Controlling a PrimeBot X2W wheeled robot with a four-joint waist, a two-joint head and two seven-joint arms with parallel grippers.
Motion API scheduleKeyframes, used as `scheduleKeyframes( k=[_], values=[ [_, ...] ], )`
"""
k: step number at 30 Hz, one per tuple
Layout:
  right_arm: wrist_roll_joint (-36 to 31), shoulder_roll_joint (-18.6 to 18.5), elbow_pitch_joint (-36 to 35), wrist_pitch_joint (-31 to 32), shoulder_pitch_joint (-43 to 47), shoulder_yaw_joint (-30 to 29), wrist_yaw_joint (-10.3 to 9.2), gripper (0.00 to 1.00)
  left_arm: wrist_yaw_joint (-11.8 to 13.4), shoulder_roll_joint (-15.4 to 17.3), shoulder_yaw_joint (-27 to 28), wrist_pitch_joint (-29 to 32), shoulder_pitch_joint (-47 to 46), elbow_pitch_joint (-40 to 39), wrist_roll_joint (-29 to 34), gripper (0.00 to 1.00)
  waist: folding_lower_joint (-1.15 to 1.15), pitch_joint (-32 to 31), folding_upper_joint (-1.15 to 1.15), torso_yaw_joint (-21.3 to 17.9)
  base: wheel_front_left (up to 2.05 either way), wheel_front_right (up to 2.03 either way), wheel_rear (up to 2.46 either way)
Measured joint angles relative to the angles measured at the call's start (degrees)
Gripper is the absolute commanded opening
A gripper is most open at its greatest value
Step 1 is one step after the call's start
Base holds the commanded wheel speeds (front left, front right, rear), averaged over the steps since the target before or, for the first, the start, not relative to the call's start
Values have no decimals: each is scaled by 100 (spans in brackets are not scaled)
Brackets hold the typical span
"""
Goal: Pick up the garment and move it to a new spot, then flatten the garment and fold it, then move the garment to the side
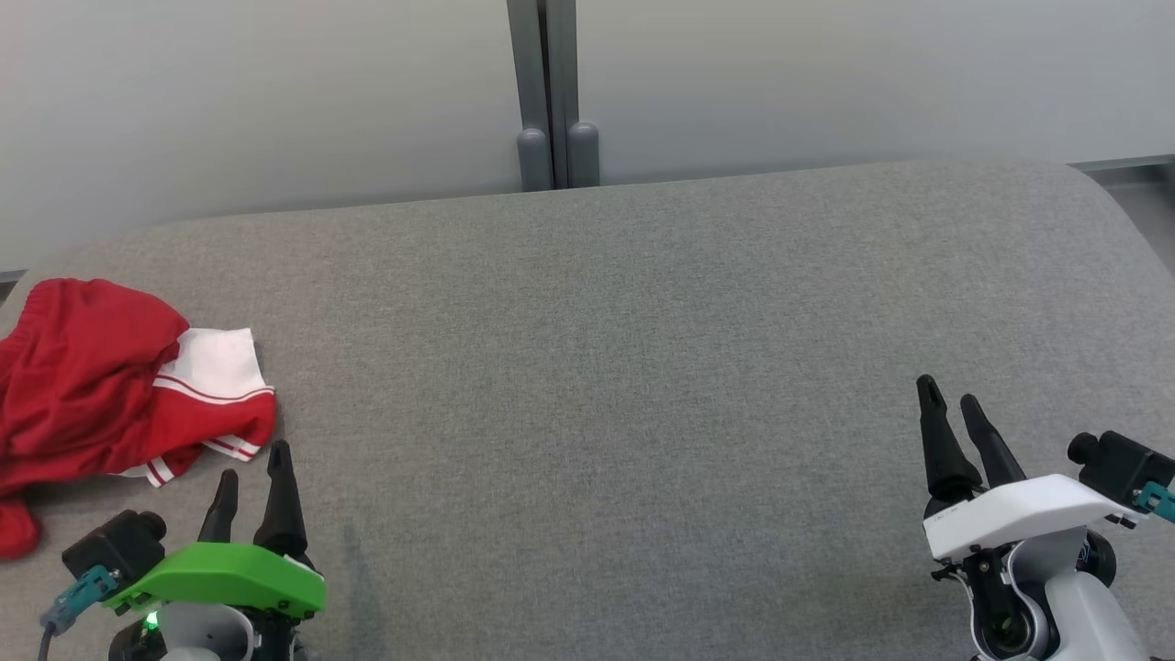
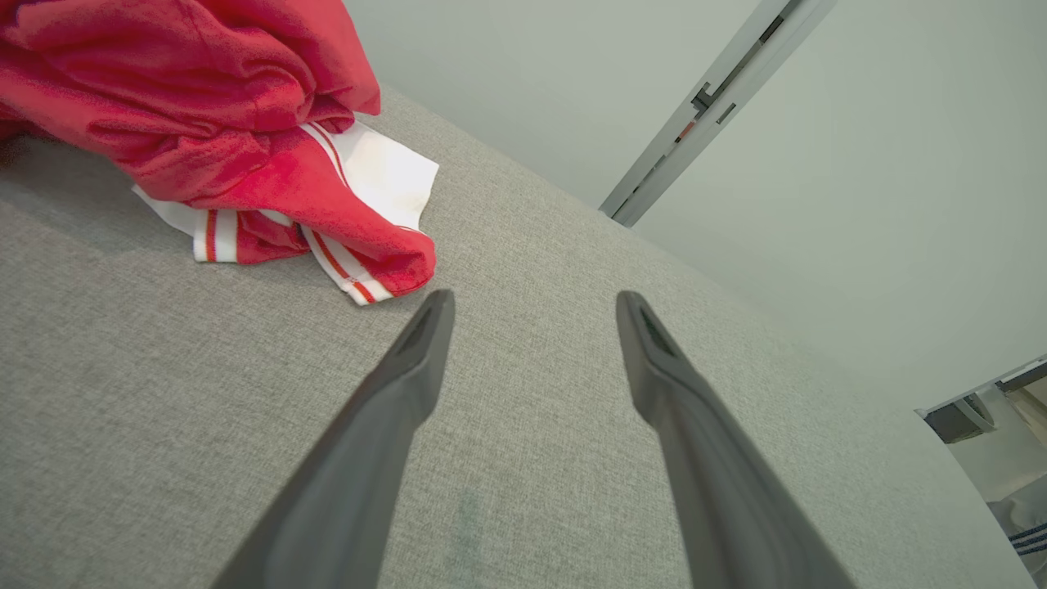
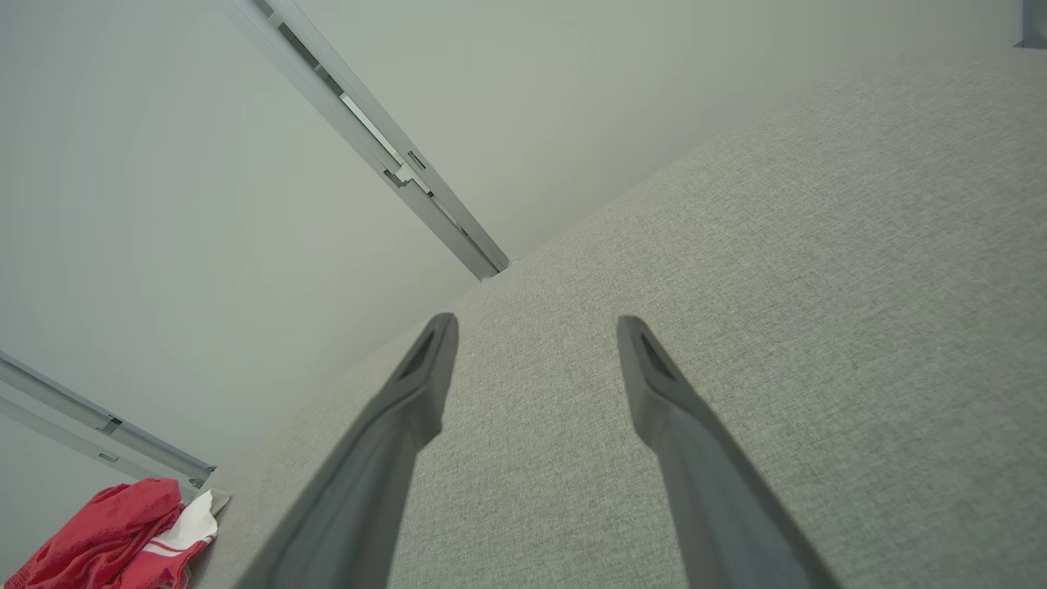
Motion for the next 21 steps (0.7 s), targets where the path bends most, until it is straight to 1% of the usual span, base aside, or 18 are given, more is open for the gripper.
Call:
scheduleKeyframes(
  k=[9, 21],
  values=[
    [-742, -5, 33, -156, -16, 66, 0, 100, 104, 112, -266, -146, -2, 113, 805, 100, 0, 6, 0, 6, 0, 0, 0],
    [-1552, -13, 126, -335, -75, 179, 0, 100, 289, 178, -447, -326, -15, 250, 1523, 100, 0, 8, 0, 21, 0, 0, 0]
  ],
)
